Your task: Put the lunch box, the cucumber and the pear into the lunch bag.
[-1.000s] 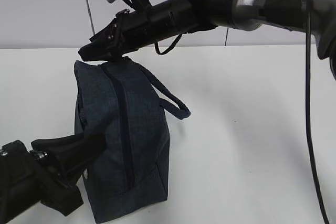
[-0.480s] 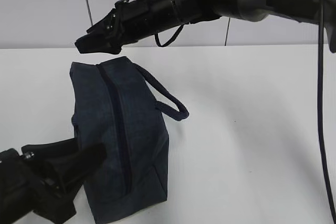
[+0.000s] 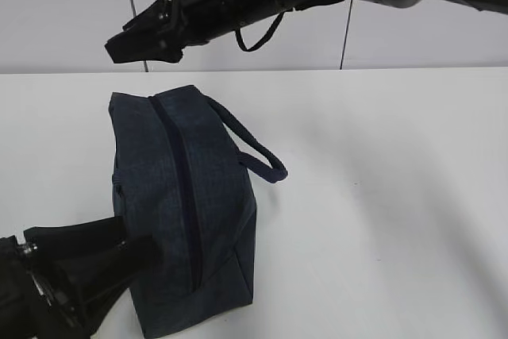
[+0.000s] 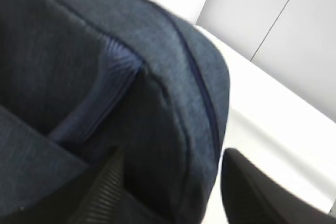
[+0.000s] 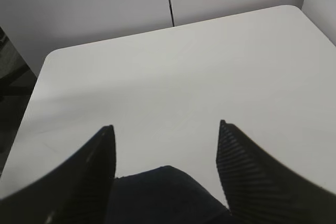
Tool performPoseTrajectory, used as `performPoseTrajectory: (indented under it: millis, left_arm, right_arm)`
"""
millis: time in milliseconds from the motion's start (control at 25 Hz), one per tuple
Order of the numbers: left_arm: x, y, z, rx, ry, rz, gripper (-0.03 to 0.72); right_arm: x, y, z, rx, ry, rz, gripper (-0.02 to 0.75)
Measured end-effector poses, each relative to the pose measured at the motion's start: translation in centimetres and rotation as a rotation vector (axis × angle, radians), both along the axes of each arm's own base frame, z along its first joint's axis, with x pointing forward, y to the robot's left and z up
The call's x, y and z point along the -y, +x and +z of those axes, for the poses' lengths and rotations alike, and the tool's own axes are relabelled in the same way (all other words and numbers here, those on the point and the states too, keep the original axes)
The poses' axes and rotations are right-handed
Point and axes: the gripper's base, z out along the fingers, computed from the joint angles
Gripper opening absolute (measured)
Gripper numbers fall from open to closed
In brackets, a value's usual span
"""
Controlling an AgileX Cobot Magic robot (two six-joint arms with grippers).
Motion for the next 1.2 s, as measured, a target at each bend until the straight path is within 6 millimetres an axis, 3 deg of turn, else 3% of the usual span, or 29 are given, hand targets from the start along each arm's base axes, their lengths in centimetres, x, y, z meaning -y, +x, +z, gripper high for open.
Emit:
performPoseTrajectory:
  millis: [280,440,760,1000,1200]
  left_arm:
    - [-0.5,-0.4,1.8,0.073,-0.078,0.005,0.361]
    - [-0.6,-0.5,2.2,0.091,-0.096,0.004,0.361]
    - [-0.6,-0.6,2.5,0.107,-0.109,0.001,0.361]
    - [0.5,0.8,4.5,0.16,-0.05,0.017,0.344]
    - [1.9,2.9,7.2,0.118,0.199,0.046,0.342]
  right_arm:
    - [0.6,-1.3,1.6,0.004,-0.065,0.05,0.475]
    - [1.1,-2.7,2.7,-0.061,-0.106,0.124,0.43]
    - [1.7,-2.7,2.2,-0.186,-0.183,0.065,0.344]
    - [3.9,-1.9,1.9,-0.24,-0.421,-0.116,0.326]
    - [7.8,-1.0,3.1,-0.25,-0.713,-0.534,0.278]
